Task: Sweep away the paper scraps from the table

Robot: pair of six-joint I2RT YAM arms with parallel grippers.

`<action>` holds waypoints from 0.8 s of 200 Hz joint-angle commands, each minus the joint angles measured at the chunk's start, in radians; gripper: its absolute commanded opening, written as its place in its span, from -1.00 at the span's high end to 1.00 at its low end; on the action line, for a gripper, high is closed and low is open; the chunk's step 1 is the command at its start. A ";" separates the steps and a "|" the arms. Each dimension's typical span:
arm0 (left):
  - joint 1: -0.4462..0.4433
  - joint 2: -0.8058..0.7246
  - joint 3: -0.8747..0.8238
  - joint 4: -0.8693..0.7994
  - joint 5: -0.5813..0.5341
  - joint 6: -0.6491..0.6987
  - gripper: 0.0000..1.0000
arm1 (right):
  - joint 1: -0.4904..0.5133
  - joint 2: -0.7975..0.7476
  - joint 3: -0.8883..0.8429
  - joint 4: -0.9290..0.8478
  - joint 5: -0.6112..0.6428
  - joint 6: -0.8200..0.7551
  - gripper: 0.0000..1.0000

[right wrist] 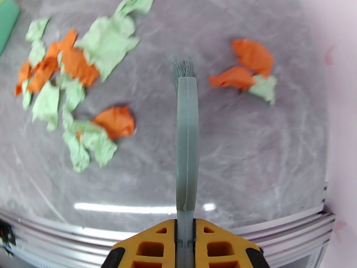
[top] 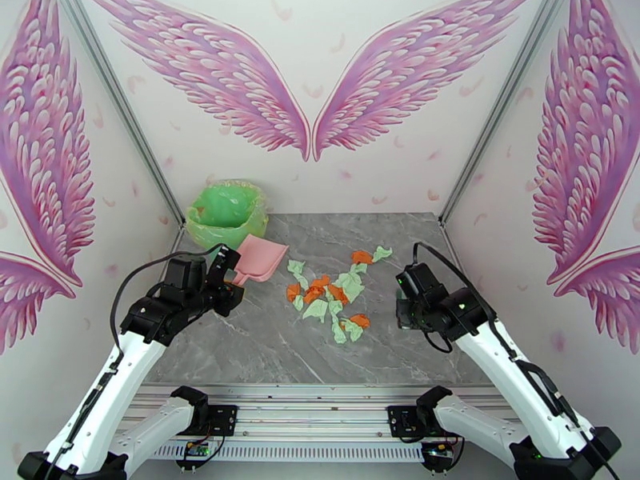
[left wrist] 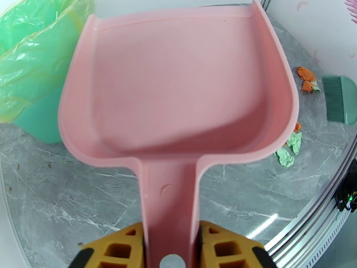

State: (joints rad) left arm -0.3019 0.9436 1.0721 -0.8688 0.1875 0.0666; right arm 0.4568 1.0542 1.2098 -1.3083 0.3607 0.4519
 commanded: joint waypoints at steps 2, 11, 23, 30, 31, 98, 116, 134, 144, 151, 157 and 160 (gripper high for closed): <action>-0.002 -0.009 -0.013 0.019 0.010 -0.001 1.00 | -0.017 0.112 0.130 -0.070 0.287 -0.012 1.00; -0.002 -0.014 -0.018 0.020 0.005 0.003 1.00 | -0.035 0.166 0.168 -0.094 0.337 -0.034 1.00; -0.002 -0.018 -0.029 0.024 -0.001 0.007 1.00 | -0.072 0.252 0.215 -0.126 0.398 -0.063 1.00; -0.002 -0.017 -0.035 0.027 -0.002 0.007 1.00 | -0.094 0.295 0.238 -0.138 0.425 -0.079 1.00; -0.002 -0.017 -0.035 0.028 -0.003 0.007 1.00 | -0.097 0.302 0.240 -0.140 0.428 -0.081 1.00; 0.000 -0.010 -0.033 0.030 0.030 0.021 1.00 | -0.280 0.476 0.163 -0.019 0.403 -0.187 1.00; 0.000 -0.012 -0.034 0.028 0.034 0.020 1.00 | -0.286 0.510 0.150 -0.005 0.357 -0.186 1.00; 0.000 -0.017 -0.035 0.028 0.033 0.021 1.00 | -0.286 0.532 0.164 0.007 0.331 -0.181 1.00; 0.000 -0.018 -0.035 0.027 0.033 0.020 1.00 | -0.285 0.545 0.165 0.014 0.319 -0.181 1.00; 0.000 -0.019 -0.035 0.027 0.033 0.021 1.00 | -0.286 0.553 0.164 0.015 0.308 -0.179 1.00; 0.001 -0.019 -0.035 0.026 0.032 0.021 1.00 | -0.285 0.560 0.159 0.019 0.296 -0.180 1.00; 0.000 -0.019 -0.036 0.027 0.031 0.020 1.00 | -0.284 0.562 0.156 0.023 0.287 -0.179 1.00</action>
State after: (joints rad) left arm -0.3019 0.9405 1.0466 -0.8604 0.1982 0.0765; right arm 0.1711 1.5993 1.3693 -1.3193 0.6945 0.2832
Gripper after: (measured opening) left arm 0.284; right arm 0.129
